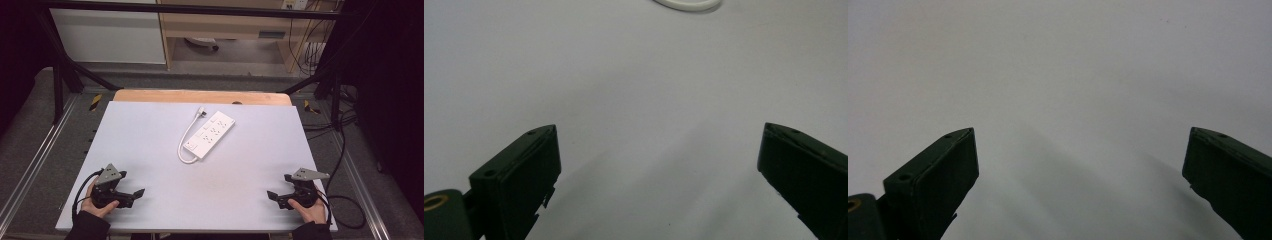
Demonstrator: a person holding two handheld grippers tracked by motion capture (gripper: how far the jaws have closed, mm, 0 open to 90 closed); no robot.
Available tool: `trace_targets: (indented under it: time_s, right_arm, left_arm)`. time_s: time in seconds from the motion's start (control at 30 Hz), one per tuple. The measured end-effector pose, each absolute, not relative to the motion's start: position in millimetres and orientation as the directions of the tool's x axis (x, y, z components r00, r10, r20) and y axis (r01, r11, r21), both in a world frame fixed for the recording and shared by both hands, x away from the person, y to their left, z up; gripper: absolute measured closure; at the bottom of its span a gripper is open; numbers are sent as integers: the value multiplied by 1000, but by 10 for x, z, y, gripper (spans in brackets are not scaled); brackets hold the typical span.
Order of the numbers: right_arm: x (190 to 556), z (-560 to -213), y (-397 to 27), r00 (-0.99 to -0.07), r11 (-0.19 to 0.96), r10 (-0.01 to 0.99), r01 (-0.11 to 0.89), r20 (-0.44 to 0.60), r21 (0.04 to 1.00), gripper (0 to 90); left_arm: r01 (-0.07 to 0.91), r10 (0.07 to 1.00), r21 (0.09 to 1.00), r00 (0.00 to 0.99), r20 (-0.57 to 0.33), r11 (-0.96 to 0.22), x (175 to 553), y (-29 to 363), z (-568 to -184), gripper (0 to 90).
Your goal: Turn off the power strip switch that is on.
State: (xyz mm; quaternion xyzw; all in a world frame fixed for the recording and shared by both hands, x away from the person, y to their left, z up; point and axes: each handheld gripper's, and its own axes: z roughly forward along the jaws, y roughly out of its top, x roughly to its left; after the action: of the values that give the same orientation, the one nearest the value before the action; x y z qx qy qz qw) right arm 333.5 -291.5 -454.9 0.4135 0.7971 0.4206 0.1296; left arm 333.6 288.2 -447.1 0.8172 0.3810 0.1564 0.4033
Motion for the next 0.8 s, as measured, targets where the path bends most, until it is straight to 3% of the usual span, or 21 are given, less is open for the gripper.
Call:
trace_targets:
  time_s: [0.8]
  right_arm:
    - [3329,-4511,-2779,-635,309,760,539,138,783,16]
  left_arm:
    - [507,757,774,651,-56,-379,3346,2902,-4489,44]
